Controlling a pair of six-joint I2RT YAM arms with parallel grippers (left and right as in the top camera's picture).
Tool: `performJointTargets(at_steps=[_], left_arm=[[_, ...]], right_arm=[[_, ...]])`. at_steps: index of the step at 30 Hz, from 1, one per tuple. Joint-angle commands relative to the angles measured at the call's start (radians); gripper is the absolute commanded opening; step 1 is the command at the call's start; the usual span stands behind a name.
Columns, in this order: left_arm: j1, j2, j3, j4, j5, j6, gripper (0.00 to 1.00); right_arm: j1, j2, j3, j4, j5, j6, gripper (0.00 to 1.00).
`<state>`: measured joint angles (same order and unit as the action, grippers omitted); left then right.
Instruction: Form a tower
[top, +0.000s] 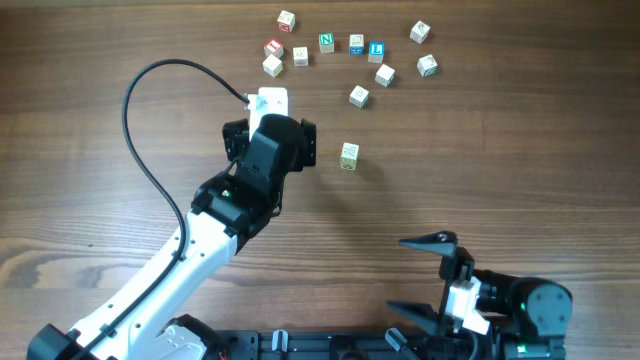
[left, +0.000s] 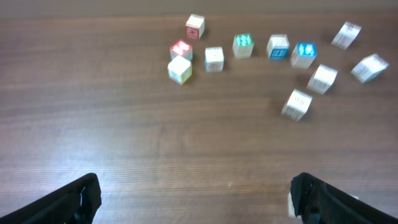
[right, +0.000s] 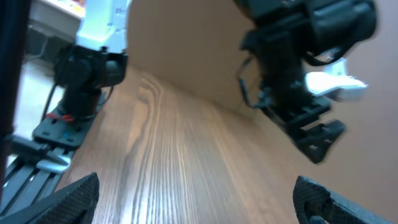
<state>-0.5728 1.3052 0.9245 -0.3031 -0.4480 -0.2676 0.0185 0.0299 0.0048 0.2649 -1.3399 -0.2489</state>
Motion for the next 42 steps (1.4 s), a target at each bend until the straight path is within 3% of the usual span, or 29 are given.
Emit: performJointTargets(at_steps=[1,6,9,11,15,18,19,26,30,32,36,39,42], left_arm=[[0.005,-0.003,0.007,-0.090,-0.003,-0.001,1.00],[0.005,-0.003,0.007,-0.113,0.037,-0.002,1.00],[0.005,-0.002,0.007,-0.113,0.070,-0.001,1.00],[0.005,-0.002,0.007,-0.113,0.070,-0.001,1.00],[0.005,-0.002,0.007,-0.113,0.070,-0.001,1.00],[0.005,-0.002,0.007,-0.113,0.070,-0.001,1.00],[0.005,-0.002,0.007,-0.113,0.070,-0.001,1.00],[0.005,-0.002,0.007,-0.113,0.070,-0.001,1.00],[0.005,-0.002,0.007,-0.113,0.070,-0.001,1.00],[0.005,-0.002,0.007,-0.113,0.070,-0.001,1.00],[0.005,-0.002,0.007,-0.113,0.070,-0.001,1.00],[0.005,-0.002,0.007,-0.113,0.070,-0.001,1.00],[0.005,-0.002,0.007,-0.113,0.070,-0.001,1.00]], right_arm=[[0.000,0.005,0.022,0.184,0.139,0.365,1.00],[0.000,0.214,0.213,0.154,0.163,0.438,1.00],[0.000,0.503,0.420,0.109,0.089,0.459,1.00],[0.000,0.682,0.549,0.113,0.032,0.550,1.00],[0.000,0.931,0.695,0.204,-0.126,0.884,1.00],[0.000,1.047,0.703,0.309,-0.135,1.250,1.00],[0.000,1.072,0.703,0.326,-0.153,1.280,1.00],[0.000,1.146,0.702,0.404,-0.194,1.242,1.00],[0.000,1.230,0.702,0.405,-0.149,1.106,1.00],[0.000,1.277,0.703,0.449,-0.127,1.120,1.00],[0.000,1.384,0.834,0.715,-0.236,1.273,1.00],[-0.005,1.471,1.009,0.715,-0.281,1.361,0.99],[-0.020,1.582,1.035,0.666,-0.194,1.350,1.00]])
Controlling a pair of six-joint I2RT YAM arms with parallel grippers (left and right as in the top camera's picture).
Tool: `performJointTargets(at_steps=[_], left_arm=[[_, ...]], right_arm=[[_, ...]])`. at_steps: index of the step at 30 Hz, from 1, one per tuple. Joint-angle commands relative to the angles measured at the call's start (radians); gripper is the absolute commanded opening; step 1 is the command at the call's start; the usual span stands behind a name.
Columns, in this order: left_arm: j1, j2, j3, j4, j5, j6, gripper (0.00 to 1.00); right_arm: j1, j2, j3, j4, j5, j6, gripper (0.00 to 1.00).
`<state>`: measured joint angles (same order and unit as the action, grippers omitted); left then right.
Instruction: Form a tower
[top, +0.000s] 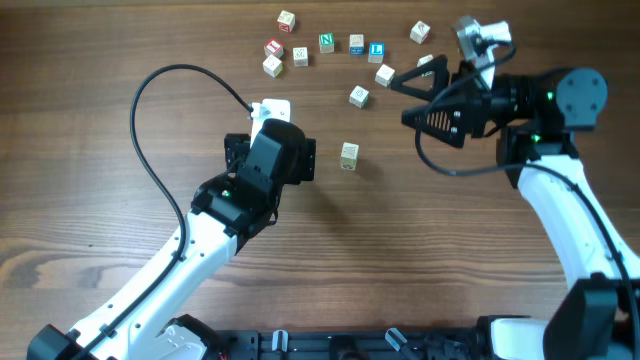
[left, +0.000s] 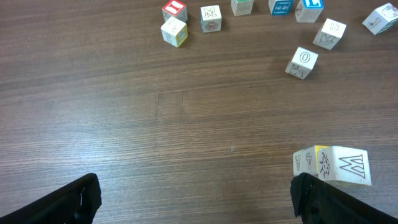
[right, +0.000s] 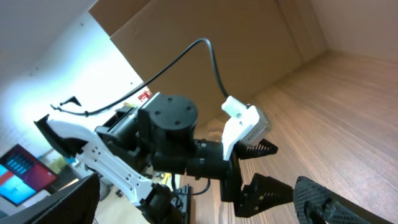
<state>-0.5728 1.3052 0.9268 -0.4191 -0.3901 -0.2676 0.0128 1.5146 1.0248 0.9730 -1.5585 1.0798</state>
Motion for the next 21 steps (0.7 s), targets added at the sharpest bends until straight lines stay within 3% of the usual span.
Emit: performJointTargets(at_steps=[1,3,5,6,10,12,14,16,21], left_arm=[[0.005,-0.002,0.005,0.003,0.012,-0.001,1.00],[0.005,-0.002,0.005,0.003,0.012,-0.001,1.00],[0.005,-0.002,0.005,0.003,0.012,-0.001,1.00],[0.005,-0.002,0.005,0.003,0.012,-0.001,1.00],[0.005,-0.002,0.005,0.003,0.012,-0.001,1.00],[0.005,-0.002,0.005,0.016,-0.001,0.003,1.00],[0.005,-0.002,0.005,0.044,-0.003,0.002,1.00],[0.005,-0.002,0.005,0.043,-0.003,0.002,1.00],[0.051,-0.017,0.005,0.081,-0.114,-0.043,1.00]], right_arm=[[-0.014,0.150,0.015,-0.077,0.065,-0.038,1.00],[-0.035,0.261,0.015,-0.118,0.214,-0.194,0.99],[-0.103,0.327,0.039,-0.275,0.422,-0.346,0.99],[-0.139,0.329,0.077,-0.429,0.555,-0.431,0.99],[-0.172,0.326,0.384,-1.003,0.664,-0.689,0.99],[-0.137,0.326,0.629,-1.445,0.998,-0.874,0.99],[-0.084,0.325,0.803,-1.708,1.218,-0.931,1.00],[-0.027,0.321,0.914,-1.862,1.253,-0.964,1.00],[0.045,0.321,0.930,-1.965,1.185,-0.951,1.00]])
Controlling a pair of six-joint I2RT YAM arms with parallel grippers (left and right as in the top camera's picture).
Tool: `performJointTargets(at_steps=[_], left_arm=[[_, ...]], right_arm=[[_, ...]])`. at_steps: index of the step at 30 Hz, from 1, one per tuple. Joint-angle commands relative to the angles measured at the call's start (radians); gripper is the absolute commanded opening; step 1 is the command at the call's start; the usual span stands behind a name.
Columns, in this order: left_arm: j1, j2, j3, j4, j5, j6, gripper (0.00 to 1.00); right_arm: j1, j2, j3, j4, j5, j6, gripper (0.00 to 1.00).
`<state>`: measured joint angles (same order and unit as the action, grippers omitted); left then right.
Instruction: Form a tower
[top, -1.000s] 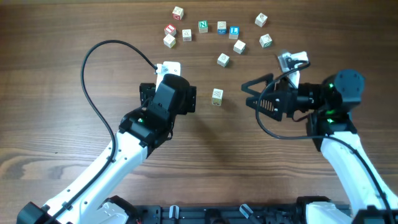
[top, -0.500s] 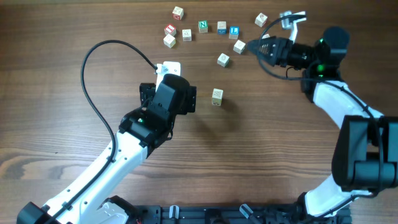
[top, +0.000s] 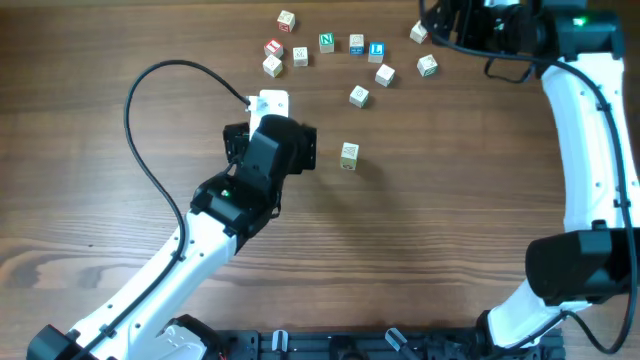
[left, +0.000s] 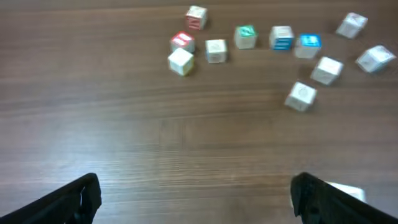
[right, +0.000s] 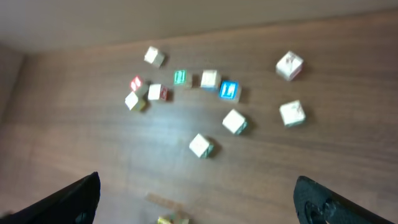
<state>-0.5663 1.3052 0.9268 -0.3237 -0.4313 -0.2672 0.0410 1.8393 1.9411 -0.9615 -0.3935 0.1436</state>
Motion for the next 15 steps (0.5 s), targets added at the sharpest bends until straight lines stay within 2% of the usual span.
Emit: performJointTargets(at_steps=[1,2,4,5,10,15], left_arm=[[0.101,-0.040,0.005,-0.047,-0.066,-0.143,1.00],[0.140,-0.057,0.005,-0.068,-0.038,-0.185,1.00],[0.255,-0.098,0.005,-0.109,0.119,-0.197,1.00],[0.296,-0.104,0.005,-0.134,0.152,-0.197,1.00],[0.407,-0.105,0.005,-0.208,0.151,-0.199,1.00],[0.420,-0.105,0.005,-0.223,0.151,-0.216,1.00]], right_arm=[[0.027,-0.003,0.014,-0.034,0.022,-0.012,1.00],[0.032,0.000,0.014,-0.033,0.022,-0.012,1.00],[0.033,0.002,0.014,-0.030,0.006,-0.013,1.00],[0.034,0.003,0.014,-0.022,0.006,-0.013,0.99],[0.059,0.021,0.013,0.033,-0.061,-0.019,1.00],[0.175,0.085,0.013,-0.019,-0.060,-0.226,0.99]])
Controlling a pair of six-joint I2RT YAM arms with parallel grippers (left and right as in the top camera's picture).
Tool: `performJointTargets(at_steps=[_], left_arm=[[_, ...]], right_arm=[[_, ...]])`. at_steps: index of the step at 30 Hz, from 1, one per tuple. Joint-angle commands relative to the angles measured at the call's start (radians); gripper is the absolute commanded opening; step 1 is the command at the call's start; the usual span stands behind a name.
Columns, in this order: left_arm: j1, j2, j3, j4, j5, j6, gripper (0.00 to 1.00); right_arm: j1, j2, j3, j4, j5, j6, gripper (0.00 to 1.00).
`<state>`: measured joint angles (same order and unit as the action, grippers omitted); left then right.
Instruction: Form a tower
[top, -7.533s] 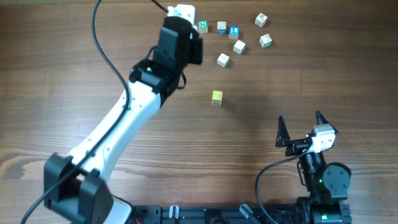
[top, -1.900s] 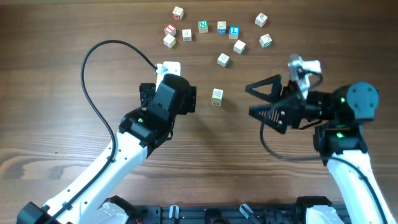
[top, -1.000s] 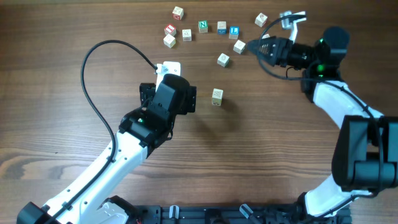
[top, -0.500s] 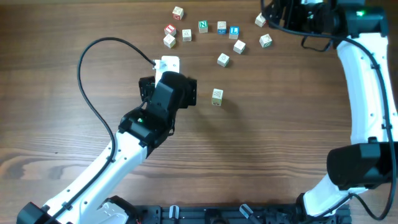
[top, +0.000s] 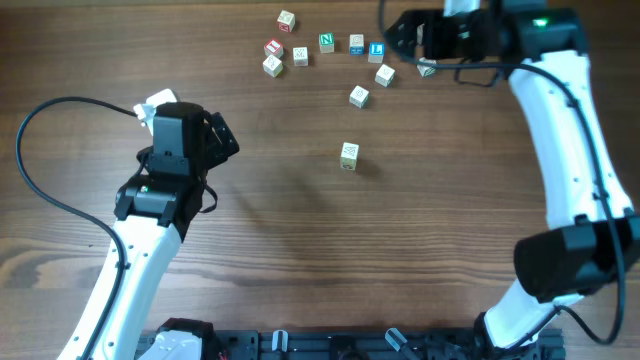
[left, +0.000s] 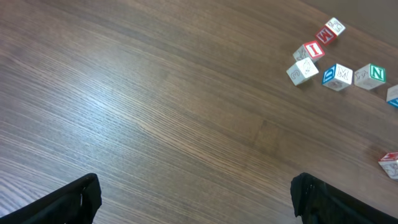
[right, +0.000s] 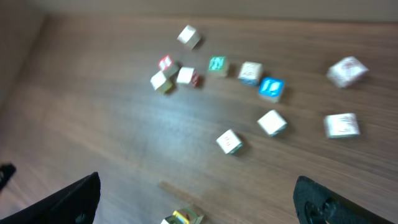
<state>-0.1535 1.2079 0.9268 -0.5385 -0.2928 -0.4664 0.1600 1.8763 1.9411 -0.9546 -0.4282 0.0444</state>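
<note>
Several small wooden letter blocks (top: 327, 42) lie scattered along the table's far side; they also show in the right wrist view (right: 250, 72) and at the upper right of the left wrist view (left: 337, 76). One block (top: 349, 155) sits alone nearer the middle and peeks in at the bottom edge of the right wrist view (right: 183, 218). My left gripper (top: 222, 142) is open over bare wood at the left (left: 196, 199), far from every block. My right gripper (top: 397, 33) hangs open high above the scattered blocks (right: 196, 199), holding nothing.
The left arm's black cable (top: 60, 120) loops over the table's left part. The wooden table (top: 450, 230) stretches out round the lone block.
My left arm has swung from beside the lone block to the table's left side. My right gripper has shifted left above the far group of blocks. No block has moved.
At first my right arm lay low at the front right and my left gripper hung open near the lone block. Then the right arm was raised over the table's right side, then at the far right corner. Now it is above the far blocks, and the left arm stands off left.
</note>
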Motion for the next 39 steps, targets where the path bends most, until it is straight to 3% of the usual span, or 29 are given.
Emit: performJointTargets(at_steps=[1,4,13,16,20,26,39], left_arm=[[0.007,-0.007,0.005,-0.014,0.013,-0.017,1.00],[0.007,-0.007,0.005,-0.020,0.013,-0.017,1.00],[0.007,-0.007,0.005,-0.020,0.013,-0.017,1.00],[0.007,-0.007,0.005,-0.020,0.013,-0.017,1.00],[0.007,-0.007,0.005,-0.020,0.013,-0.017,1.00],[0.007,-0.007,0.005,-0.020,0.013,-0.017,1.00],[0.007,-0.007,0.005,-0.020,0.013,-0.017,1.00]], right_arm=[[0.078,0.056,0.013,-0.040,-0.017,-0.158,1.00],[0.119,0.058,0.013,-0.050,-0.006,-0.189,1.00],[0.220,0.061,0.011,-0.209,0.064,-0.507,1.00],[0.264,0.066,-0.024,-0.160,0.097,-0.570,1.00],[0.306,0.068,-0.026,-0.166,0.092,-0.556,1.00],[0.357,0.068,-0.026,-0.174,0.089,-0.323,1.00],[0.382,0.069,-0.026,-0.232,0.130,-0.333,1.00]])
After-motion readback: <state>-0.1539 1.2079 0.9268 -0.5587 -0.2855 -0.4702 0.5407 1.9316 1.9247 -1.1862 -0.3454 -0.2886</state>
